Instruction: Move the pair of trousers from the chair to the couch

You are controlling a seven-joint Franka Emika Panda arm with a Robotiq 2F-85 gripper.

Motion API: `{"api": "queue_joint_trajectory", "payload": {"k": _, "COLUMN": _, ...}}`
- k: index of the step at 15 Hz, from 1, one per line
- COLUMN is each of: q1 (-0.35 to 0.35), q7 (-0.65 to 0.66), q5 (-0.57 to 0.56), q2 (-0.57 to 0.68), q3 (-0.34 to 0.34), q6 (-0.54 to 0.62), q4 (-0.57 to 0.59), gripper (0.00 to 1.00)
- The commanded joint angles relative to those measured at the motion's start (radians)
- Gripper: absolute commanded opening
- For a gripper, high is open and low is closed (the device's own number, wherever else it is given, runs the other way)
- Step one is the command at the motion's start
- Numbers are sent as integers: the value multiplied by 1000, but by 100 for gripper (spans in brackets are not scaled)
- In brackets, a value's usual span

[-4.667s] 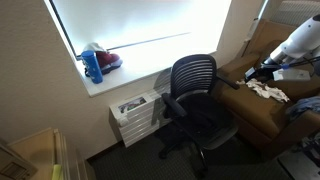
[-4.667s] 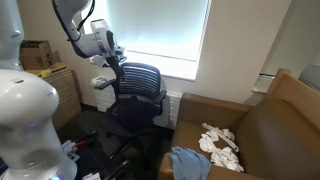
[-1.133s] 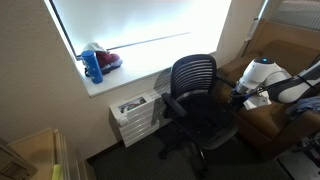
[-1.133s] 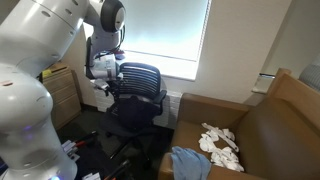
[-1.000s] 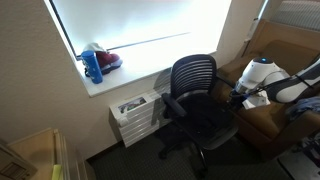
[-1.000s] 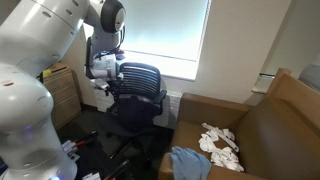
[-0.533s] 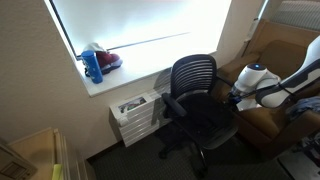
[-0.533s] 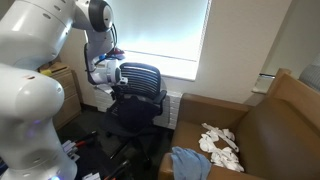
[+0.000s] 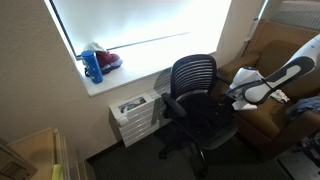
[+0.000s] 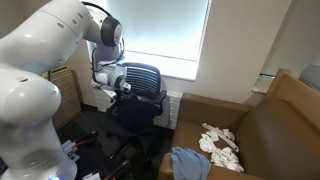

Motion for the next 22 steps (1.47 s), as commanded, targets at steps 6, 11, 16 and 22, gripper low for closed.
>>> {"api": "queue_joint_trajectory", "payload": {"k": 6, "q1": 151, "q7": -26, "q5": 75, "q2": 73, "q3": -163, "q6": 136, "q4": 50, "gripper": 100}}
{"api": "queue_joint_trajectory", "payload": {"k": 11, "q1": 155, "q7": -33, "q5": 106, "q2": 91, "q3": -166, "q6": 111, "q4": 60, "gripper": 100}}
{"api": "queue_joint_trajectory", "payload": {"k": 16, "q1": 263, "q7": 37, "q5": 84, "q2": 131, "q3": -306, "q6": 181, "q4": 89, "gripper": 100}}
{"api": "queue_joint_trajectory", "payload": {"k": 22, "q1": 341, "q7": 72, "q5": 98, "q2": 139, "q3": -403, "q6": 186, "q4": 83, "gripper": 100}}
